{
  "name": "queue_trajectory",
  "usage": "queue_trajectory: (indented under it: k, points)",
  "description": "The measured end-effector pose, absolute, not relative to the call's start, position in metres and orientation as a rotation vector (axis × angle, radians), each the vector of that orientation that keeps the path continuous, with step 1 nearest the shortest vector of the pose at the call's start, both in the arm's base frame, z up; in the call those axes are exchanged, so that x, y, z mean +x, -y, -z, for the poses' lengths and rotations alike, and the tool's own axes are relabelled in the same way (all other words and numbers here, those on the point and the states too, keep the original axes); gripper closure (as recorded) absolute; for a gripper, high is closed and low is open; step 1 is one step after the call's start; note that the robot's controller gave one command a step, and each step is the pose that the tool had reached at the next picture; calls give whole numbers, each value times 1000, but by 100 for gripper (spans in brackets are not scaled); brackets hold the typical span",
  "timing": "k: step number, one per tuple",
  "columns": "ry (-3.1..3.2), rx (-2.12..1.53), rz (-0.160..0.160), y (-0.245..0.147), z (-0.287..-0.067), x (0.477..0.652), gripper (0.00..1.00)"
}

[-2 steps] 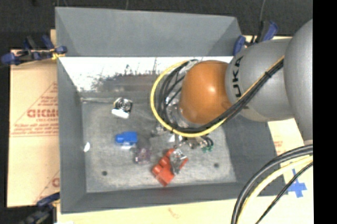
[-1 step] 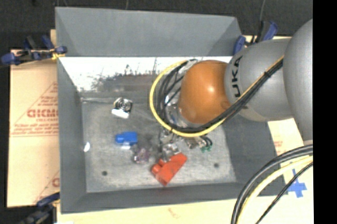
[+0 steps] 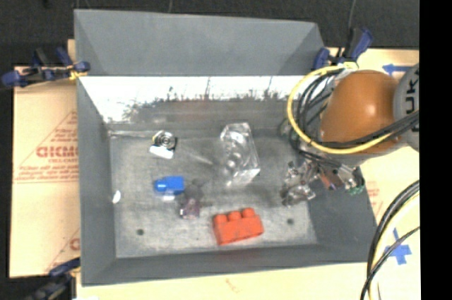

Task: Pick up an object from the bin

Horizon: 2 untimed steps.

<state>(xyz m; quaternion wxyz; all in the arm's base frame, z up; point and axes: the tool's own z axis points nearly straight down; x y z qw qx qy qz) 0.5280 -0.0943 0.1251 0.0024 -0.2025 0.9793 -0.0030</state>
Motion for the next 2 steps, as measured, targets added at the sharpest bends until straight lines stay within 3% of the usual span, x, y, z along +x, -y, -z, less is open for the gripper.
queue_trajectory:
  k: [1,2]
  points:
    - [-3072,-643,1,89,-124,528,0]
    - [-2862,-1285,10,-20,-75,544,0]
